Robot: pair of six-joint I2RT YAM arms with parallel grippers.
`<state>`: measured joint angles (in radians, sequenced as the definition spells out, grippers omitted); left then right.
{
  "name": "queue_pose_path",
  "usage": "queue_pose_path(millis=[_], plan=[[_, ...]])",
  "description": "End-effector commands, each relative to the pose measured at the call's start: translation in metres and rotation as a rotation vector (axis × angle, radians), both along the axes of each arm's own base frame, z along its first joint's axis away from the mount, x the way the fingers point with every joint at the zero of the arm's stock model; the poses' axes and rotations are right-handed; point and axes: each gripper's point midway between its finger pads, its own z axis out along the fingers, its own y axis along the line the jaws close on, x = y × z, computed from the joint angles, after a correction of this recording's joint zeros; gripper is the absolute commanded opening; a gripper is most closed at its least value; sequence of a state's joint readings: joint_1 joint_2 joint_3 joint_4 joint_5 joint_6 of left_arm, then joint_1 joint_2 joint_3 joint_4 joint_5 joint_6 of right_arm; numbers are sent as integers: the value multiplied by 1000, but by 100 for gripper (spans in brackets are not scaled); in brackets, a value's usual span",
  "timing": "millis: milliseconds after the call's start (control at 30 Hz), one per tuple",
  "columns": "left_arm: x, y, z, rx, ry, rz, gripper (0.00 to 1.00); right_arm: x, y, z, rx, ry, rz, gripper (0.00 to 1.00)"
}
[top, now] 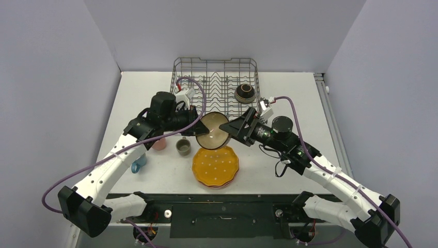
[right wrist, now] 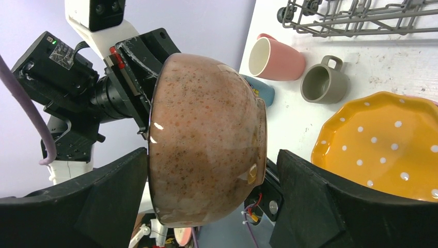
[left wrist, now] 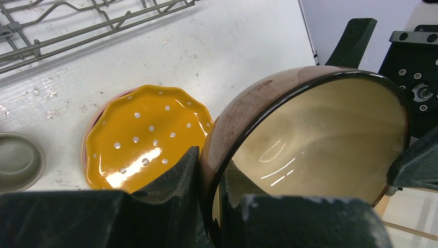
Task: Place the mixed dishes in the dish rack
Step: Pick up the bowl from the corner of the board.
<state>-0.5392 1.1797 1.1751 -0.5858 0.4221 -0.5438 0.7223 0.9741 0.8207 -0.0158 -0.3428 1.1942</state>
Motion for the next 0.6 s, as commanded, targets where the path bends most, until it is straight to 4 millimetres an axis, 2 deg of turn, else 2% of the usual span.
queue_pose_path(millis=[0,567], plan=[[11,-15,69,-156,-163,-35,0,-1,9,16,57,-14,21,88],[11,-19,69,-149,-170,-66,0,-6,19,17,99,33,45,84]])
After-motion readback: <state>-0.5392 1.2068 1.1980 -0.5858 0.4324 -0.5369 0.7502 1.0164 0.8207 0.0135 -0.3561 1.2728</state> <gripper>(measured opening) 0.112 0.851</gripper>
